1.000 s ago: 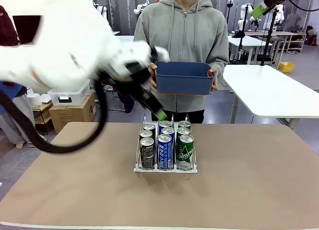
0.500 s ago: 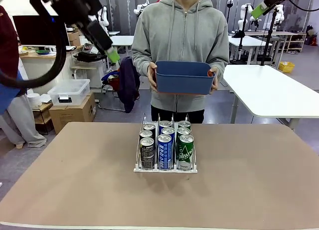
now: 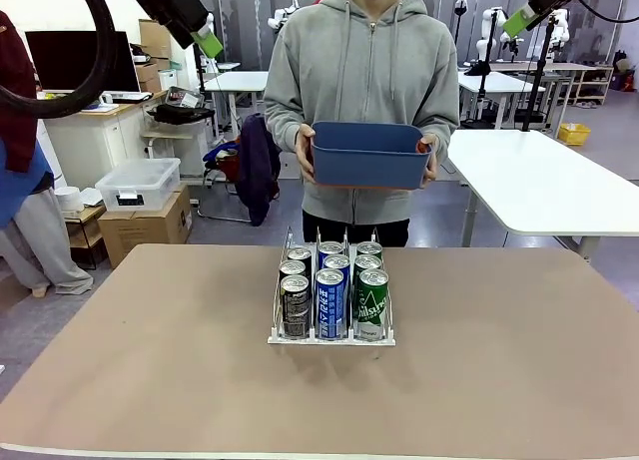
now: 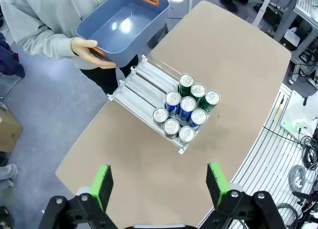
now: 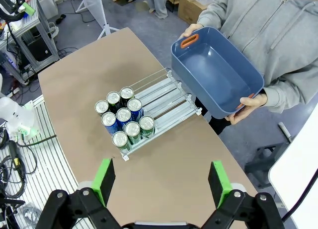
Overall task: Fill the beverage cans into the dispenser.
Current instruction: Place the picked Ionic drink in the line of the Automatic Can Dispenser with the same cans.
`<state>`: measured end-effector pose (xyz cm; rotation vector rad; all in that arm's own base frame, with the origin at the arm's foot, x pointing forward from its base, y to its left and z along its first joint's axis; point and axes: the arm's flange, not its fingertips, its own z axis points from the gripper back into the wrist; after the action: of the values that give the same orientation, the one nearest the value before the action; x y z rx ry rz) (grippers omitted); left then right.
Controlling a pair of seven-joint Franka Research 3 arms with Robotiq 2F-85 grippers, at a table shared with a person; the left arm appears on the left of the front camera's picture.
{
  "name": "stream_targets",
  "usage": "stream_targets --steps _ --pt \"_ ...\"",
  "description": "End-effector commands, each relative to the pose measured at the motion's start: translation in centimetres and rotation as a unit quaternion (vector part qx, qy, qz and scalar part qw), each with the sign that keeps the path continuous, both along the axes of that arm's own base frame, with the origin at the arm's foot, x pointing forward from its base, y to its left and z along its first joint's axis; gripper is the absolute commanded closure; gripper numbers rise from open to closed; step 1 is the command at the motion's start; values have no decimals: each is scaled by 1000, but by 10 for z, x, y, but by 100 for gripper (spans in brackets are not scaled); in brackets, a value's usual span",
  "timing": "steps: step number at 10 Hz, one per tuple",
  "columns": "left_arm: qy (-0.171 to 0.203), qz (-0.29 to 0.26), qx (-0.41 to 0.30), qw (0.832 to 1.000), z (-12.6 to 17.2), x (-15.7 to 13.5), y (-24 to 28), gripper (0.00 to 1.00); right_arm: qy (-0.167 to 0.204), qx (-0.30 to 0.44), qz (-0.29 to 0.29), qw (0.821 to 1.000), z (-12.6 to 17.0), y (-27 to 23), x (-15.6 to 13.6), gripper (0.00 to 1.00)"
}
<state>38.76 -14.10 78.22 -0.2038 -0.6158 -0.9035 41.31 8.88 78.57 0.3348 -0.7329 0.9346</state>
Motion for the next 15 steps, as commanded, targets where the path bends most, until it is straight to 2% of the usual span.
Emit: stream_targets --steps 1,4,5,8,12,15 --pt "7 -4 -4 1000 -5 2 1 0 1 -2 4 1000 -1 0 -2 0" --pt "2 0 3 1000 -3 2 -2 0 1 -2 4 1000 -1 0 -2 0" --pt "12 -2 -19 1000 0 9 4 0 1 -2 4 1000 -1 0 -2 0" --pt "-25 0 -22 999 29 25 13 0 1 -2 4 1000 -1 0 -2 0" --pt "-58 -3 -28 998 41 15 8 0 1 -2 4 1000 -1 0 -2 0" --pt "-45 6 -20 999 46 16 5 0 1 -2 4 1000 -1 0 -2 0"
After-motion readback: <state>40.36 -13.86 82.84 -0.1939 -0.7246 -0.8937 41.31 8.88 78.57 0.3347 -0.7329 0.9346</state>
